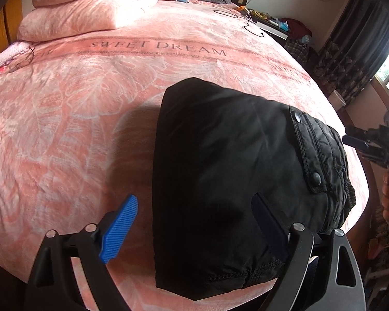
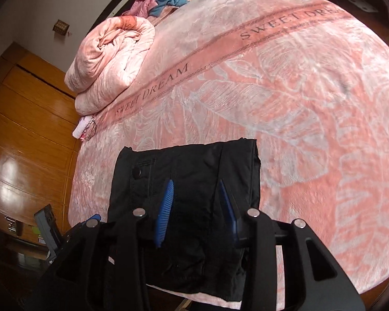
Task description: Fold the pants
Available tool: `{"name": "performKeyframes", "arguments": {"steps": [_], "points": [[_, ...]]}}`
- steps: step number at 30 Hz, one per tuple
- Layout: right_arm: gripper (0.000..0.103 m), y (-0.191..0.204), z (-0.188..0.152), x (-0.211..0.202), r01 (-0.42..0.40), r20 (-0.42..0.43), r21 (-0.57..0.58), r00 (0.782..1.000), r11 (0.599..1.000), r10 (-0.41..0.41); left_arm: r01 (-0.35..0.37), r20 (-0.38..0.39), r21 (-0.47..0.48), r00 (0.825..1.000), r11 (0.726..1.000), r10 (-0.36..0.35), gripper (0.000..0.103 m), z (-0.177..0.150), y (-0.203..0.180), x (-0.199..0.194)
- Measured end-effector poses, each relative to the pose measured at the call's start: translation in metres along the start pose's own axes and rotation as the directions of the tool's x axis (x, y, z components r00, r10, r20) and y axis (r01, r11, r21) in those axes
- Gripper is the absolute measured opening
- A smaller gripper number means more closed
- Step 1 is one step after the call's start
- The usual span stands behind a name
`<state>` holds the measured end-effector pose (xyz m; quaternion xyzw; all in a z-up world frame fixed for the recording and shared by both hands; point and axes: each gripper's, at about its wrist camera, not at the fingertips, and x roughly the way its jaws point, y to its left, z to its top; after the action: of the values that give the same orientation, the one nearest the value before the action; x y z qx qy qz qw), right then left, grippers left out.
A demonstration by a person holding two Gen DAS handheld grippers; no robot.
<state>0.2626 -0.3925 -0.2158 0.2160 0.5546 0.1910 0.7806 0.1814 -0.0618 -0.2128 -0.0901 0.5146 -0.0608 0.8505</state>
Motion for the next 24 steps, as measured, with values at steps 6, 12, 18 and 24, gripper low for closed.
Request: {"name": "performKeyframes", "arguments": {"steps": [6, 12, 18, 24], "points": [[0.029, -0.023, 0.008, 0.037, 0.047, -0.073, 0.026, 0.996, 0.999, -0.045, 0.033, -0.049, -0.014, 0.998, 0.999, -0.033, 0.091, -0.004, 0.005, 0.015], [0.081, -0.035, -0.011, -0.025, -0.027, -0.006, 0.069, 1.0, 0.997, 0.027, 0.193, -0.048, -0.121, 0.979, 0.974, -0.2, 0.094, 0.021, 0.047, -0.003], [0.091, -0.088, -0.044, -0.034, -0.096, -0.124, 0.269, 0.983, 0.958, 0.134, 0.437, -0.159, -0.354, 0.843, 0.827, -0.514, 0.099, 0.056, 0.101, 0.032], [0.1, -0.1, -0.061, -0.01, -0.211, -0.162, 0.367, 0.944, 0.906, 0.286, 0.481, -0.193, -0.436, 0.776, 0.761, -0.601, 0.099, 0.064, 0.119, 0.069]]}}
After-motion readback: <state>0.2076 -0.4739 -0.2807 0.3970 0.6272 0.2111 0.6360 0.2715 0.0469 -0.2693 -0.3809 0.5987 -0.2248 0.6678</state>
